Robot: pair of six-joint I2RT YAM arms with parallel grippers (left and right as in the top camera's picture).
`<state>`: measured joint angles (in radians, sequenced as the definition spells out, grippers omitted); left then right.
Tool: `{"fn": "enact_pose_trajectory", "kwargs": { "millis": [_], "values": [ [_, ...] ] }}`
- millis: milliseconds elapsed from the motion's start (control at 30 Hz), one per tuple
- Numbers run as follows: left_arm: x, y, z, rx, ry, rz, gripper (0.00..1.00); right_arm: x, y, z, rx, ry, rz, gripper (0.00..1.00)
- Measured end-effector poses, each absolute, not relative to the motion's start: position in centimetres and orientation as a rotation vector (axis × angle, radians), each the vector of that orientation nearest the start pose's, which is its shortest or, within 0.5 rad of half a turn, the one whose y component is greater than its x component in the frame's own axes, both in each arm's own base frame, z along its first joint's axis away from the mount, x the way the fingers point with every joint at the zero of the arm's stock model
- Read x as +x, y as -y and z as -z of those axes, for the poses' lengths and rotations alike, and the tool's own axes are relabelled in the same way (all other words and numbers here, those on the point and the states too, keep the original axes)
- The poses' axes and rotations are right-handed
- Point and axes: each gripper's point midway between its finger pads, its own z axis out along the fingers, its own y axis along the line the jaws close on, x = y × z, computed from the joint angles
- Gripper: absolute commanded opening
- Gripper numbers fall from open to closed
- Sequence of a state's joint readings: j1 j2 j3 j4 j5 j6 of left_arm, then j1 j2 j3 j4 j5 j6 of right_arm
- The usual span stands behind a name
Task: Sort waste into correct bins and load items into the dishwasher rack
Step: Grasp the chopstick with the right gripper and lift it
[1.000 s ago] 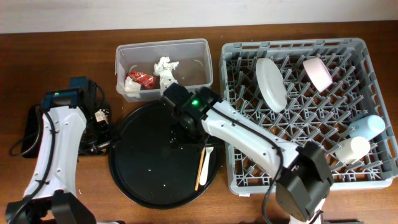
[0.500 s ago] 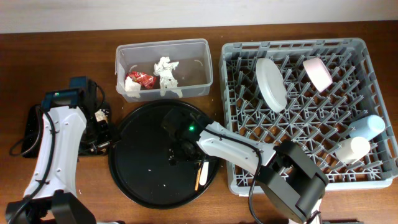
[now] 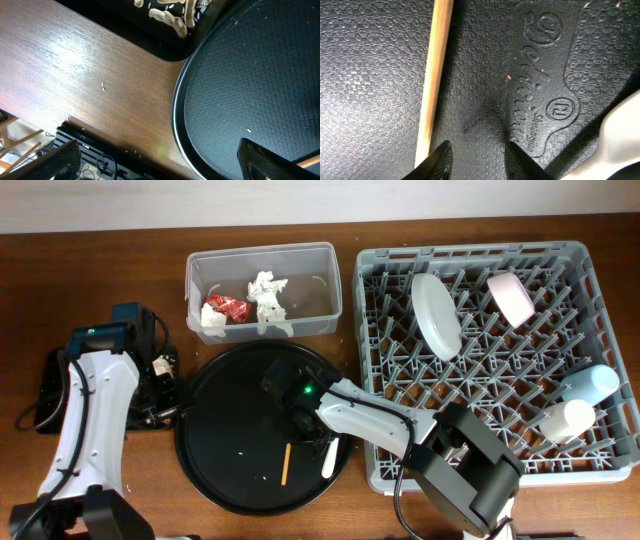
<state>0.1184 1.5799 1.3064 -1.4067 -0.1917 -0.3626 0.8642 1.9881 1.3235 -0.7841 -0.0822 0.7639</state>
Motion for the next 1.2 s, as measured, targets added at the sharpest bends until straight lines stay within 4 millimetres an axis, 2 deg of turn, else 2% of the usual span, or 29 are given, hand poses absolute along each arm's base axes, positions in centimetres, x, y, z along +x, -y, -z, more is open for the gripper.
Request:
{"fn": "enact_pose_trajectory", "kwargs": {
  "millis": [100, 300, 400, 533, 600, 667, 733, 800, 867, 933, 1067, 1100, 1200],
  "values": [
    [24.2, -6.2, -12.8, -0.749, -3.121, -0.328, 0.99, 24.0, -30.3, -0.3, -0.143, -3.115, -0.219, 0.5],
    [24.2, -6.2, -12.8, -0.748, -3.121, -0.328, 0.99, 23.5, -30.1, -1.1, -0.141, -3.142, -0.202, 0.54],
    [24.2, -6.2, -12.8, -0.749, -3.121, -0.328, 0.99, 25.0, -32.6, -3.1, -0.159, -3.071, -0.336, 0.55],
    [24.6, -6.3, -12.7, -0.749, -3.107, -0.323, 0.99, 23.2, -35.5, -3.3, -0.253, -3.01, -0.367, 0.55],
    [25.3, -6.6, -12.6, -0.798, -3.071, -0.261, 0.99, 23.4, -36.3, -3.2, -0.251, -2.971, -0.368, 0.54],
    [25.2, -7.7, -12.4, -0.91, -3.042, -0.193, 0.99, 24.0, -36.4, -2.9, -0.221, -2.949, -0.359, 0.53],
    [24.7, -9.0, -12.4, -1.012, -3.018, -0.156, 0.99, 24.1, -36.4, -2.0, -0.213, -2.958, -0.333, 0.5],
    [24.7, -9.1, -12.4, -1.034, -3.012, -0.136, 0.99, 24.0, -36.0, -0.6, -0.214, -2.979, -0.288, 0.5],
    [24.7, -9.0, -12.4, -1.034, -3.013, -0.127, 0.99, 24.2, -36.1, -0.6, -0.212, -2.974, -0.283, 0.45],
    [24.7, -9.0, -12.4, -1.034, -3.012, -0.127, 0.99, 24.0, -35.3, -0.4, -0.211, -2.987, -0.22, 0.41],
    [24.7, -9.0, -12.4, -1.034, -3.011, -0.126, 0.99, 24.1, -33.0, -0.2, -0.198, -2.983, -0.055, 0.41],
    [24.7, -9.0, -12.4, -1.034, -3.011, -0.126, 0.99, 24.2, -32.5, -0.1, -0.196, -2.976, -0.015, 0.37],
    [24.7, -9.0, -12.4, -1.034, -3.011, -0.126, 0.99, 24.3, -32.3, -0.2, -0.187, -2.968, 0.003, 0.17]
  ]
}}
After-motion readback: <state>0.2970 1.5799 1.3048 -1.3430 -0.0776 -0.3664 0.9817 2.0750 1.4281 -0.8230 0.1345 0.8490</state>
